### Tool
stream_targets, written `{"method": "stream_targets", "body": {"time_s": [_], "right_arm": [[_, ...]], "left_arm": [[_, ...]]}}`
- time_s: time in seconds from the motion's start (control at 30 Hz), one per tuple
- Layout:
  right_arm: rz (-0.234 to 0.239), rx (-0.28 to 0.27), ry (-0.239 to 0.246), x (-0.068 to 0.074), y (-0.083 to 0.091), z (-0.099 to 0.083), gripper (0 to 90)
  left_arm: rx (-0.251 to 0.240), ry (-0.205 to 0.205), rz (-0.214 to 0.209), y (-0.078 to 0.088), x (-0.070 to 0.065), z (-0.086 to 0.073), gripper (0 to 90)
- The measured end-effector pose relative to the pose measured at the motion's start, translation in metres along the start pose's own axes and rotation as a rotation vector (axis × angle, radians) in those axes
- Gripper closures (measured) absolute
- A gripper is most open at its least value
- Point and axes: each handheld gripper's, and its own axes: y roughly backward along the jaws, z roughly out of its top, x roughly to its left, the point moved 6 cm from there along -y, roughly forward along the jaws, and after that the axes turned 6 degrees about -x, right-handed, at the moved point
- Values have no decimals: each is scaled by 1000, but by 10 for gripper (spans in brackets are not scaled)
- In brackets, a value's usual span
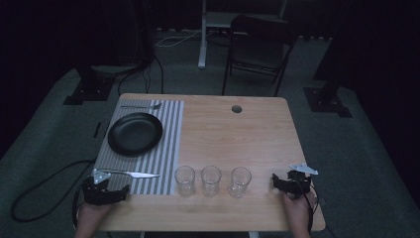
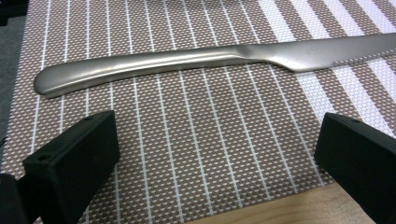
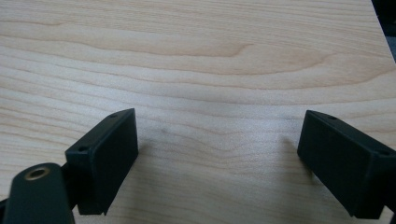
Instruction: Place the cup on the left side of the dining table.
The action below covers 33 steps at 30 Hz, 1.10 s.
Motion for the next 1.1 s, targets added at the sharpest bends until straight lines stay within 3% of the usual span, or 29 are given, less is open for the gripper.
{"method": "stream_targets", "body": {"time_s": [0.17,0.33,0.5,0.67,1.1], "right_arm": [[0,0,1,0,0,0,118],[0,0,0,0,0,0,118],[0,0,0,0,0,0,118],[0,0,0,0,0,0,118],[0,0,0,0,0,0,118]], "left_arm": [[3,-49,-20,1,-5,0,3],[11,-51,-69,1,-9,0,3],[11,-70,-80,1,-14,0,4],[-3,-71,-135,3,-20,2,18],[-14,-113,-194,5,-37,9,18]]}}
